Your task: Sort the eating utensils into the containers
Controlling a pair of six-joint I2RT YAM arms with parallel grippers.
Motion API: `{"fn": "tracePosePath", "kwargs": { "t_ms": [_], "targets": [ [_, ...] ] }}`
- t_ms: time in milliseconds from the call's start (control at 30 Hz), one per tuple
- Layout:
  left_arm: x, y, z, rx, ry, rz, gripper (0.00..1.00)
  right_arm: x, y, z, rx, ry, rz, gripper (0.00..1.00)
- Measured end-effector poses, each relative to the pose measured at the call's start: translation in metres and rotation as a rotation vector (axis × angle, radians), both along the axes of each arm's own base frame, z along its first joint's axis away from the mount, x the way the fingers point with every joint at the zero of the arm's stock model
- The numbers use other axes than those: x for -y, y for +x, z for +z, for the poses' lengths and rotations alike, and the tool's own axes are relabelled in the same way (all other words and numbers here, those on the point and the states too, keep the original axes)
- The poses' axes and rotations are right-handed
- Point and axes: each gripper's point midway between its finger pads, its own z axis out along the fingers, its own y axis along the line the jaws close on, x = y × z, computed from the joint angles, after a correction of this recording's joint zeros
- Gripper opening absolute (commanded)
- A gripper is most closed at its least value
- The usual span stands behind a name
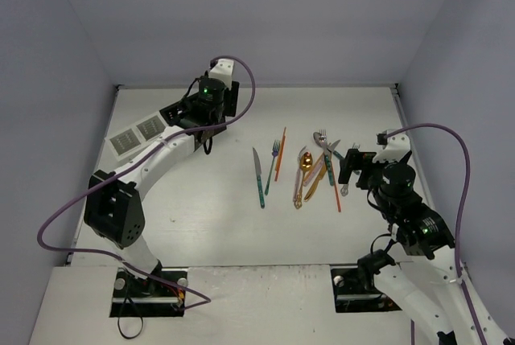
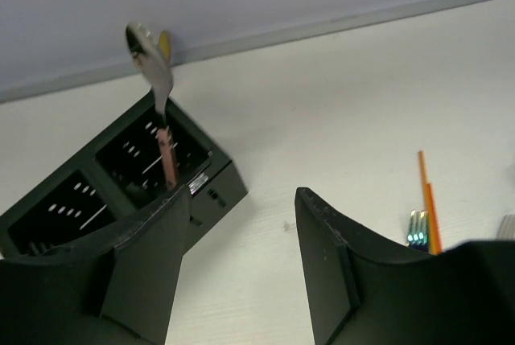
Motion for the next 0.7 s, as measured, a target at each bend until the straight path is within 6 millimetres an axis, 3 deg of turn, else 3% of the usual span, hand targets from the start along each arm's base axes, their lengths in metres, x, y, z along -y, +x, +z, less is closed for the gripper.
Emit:
{"fn": "tracePosePath", "kwargs": {
  "t_ms": [233,700],
  "targets": [
    [-0.021,-0.012,-0.017,-0.101,0.023,0.070,0.52,-0.010,0.004,-0.008,-0.040,-0.010,0.045,1.00],
    [-0.031,-0.016,-0.003,-0.135,0.010,0.109,0.53,-0.022,0.010,-0.009,-0.069,-0.016,0.101,1.00]
  ]
}}
